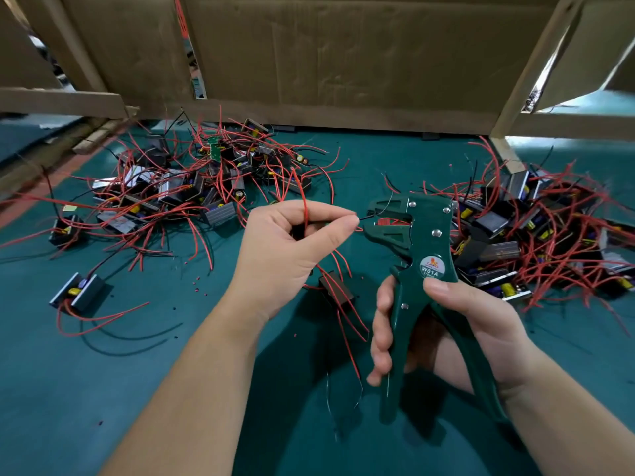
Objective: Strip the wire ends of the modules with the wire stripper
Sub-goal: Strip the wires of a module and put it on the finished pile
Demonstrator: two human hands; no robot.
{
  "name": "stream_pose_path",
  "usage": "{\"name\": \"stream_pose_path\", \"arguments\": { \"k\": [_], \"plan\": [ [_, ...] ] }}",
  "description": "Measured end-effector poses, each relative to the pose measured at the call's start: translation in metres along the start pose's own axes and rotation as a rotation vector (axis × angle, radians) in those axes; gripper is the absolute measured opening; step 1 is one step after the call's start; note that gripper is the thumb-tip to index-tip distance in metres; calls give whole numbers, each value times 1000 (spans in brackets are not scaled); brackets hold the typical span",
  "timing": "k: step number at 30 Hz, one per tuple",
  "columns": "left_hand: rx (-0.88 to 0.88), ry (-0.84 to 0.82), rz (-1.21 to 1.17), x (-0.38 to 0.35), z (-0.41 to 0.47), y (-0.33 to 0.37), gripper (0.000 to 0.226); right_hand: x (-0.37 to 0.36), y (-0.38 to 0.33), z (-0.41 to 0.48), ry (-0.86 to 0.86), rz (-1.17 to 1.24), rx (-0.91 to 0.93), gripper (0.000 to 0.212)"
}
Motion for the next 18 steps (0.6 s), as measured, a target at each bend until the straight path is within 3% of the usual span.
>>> {"name": "stream_pose_path", "arguments": {
  "k": [9, 18],
  "plan": [
    [-18, -18, 24, 2, -1, 0, 9, 2, 2, 0, 69, -68, -1, 47],
    [-89, 4, 166, 7, -1, 3, 9, 1, 2, 0, 11, -65, -28, 45]
  ]
}}
Point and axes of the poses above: each hand's wrist, its own z-axis towards the middle knuckle, its own x-axis out of the back of the hand, y = z × x, the point moved 3 cm from there along z, towards the middle knuckle, and after that the axes turned 5 degrees about z, right-handed, at the moved point
